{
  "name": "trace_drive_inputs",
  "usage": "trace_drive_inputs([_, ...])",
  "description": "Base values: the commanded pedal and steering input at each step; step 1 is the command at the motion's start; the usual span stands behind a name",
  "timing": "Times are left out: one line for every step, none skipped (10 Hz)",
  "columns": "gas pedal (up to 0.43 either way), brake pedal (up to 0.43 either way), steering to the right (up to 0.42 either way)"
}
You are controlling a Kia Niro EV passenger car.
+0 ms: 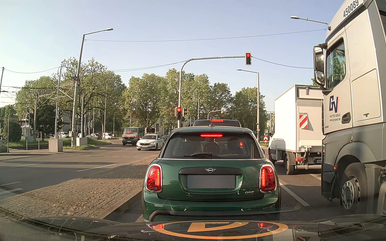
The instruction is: Follow the waypoints while adhering to traffic rules and regulations
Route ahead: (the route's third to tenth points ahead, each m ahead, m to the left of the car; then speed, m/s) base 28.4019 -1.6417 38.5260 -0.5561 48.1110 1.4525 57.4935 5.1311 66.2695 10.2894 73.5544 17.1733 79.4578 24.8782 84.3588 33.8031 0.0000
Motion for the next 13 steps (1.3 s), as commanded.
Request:
trace_drive_inputs([0.000, 0.268, 0.074])
trace_drive_inputs([0.000, 0.268, 0.074])
trace_drive_inputs([0.000, 0.268, 0.074])
trace_drive_inputs([0.000, 0.268, 0.074])
trace_drive_inputs([0.000, 0.268, 0.074])
trace_drive_inputs([0.000, 0.268, 0.074])
trace_drive_inputs([0.000, 0.268, 0.074])
trace_drive_inputs([0.000, 0.268, 0.074])
trace_drive_inputs([0.000, 0.268, 0.074])
trace_drive_inputs([0.000, 0.268, 0.074])
trace_drive_inputs([0.000, 0.262, 0.074])
trace_drive_inputs([0.000, 0.268, 0.074])
trace_drive_inputs([0.000, 0.268, 0.074])
